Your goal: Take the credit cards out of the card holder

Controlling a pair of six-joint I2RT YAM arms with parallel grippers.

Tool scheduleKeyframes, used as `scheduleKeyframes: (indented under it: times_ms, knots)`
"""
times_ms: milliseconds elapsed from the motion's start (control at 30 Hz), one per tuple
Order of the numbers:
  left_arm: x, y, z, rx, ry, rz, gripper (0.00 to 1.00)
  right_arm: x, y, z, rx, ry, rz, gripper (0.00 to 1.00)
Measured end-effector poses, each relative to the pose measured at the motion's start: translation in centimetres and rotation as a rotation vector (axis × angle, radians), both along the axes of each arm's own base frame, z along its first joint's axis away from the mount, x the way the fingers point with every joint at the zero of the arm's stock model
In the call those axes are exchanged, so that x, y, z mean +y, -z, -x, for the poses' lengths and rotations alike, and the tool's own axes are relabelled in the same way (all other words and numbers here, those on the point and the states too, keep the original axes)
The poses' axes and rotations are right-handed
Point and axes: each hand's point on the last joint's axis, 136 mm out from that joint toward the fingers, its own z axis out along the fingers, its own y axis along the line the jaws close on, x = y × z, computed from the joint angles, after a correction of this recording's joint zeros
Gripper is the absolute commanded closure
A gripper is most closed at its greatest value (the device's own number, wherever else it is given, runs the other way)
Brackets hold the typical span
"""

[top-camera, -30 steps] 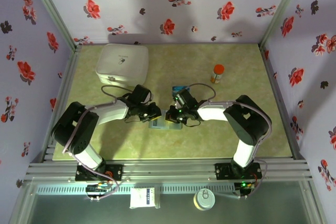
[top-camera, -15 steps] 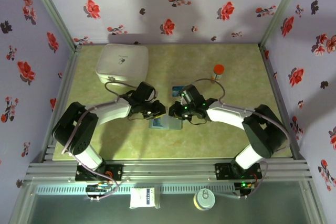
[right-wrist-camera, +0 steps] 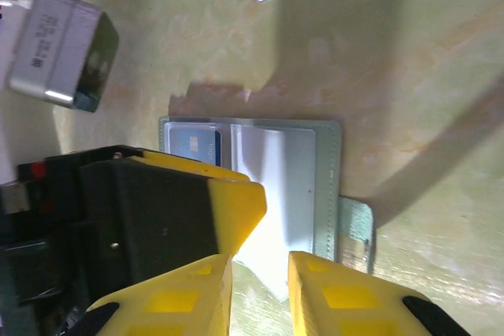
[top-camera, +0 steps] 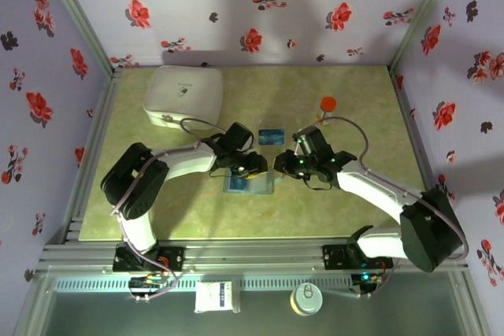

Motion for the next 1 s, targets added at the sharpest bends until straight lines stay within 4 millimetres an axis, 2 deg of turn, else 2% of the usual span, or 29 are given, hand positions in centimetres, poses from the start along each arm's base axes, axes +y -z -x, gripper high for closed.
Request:
scheduleKeyframes:
  times_ms: [233, 367, 567, 767, 1000]
  knots:
    - [-0.7, -0.4, -0.2, -0.011, 0.008, 0.010, 0.58, -0.5, 0.3, 0.6, 0.012, -0.001, 0.014, 0.72]
    - [-0.3, -0.4, -0.7, -0.012, -0.005, 0.010, 0.59, -0.3, 0.8, 0.8, 0.025, -0.010, 0.019, 0.73]
    - [2.8, -0.9, -1.3, -0.021, -0.057, 0.009, 0.60, 1.5, 2.3, 1.4, 0.076, -0.058, 0.052, 0.73]
    - [6.5, -1.7, -1.6, -0.043, -0.114, 0.009, 0.60, 4.2, 2.0, 0.9, 0.076, -0.106, 0.055, 0.73]
    - [10.1, -0.6, -1.5, -0.031, -0.164, -0.020, 0.60, 6.4, 2.3, 0.4, 0.089, -0.135, 0.064, 0.73]
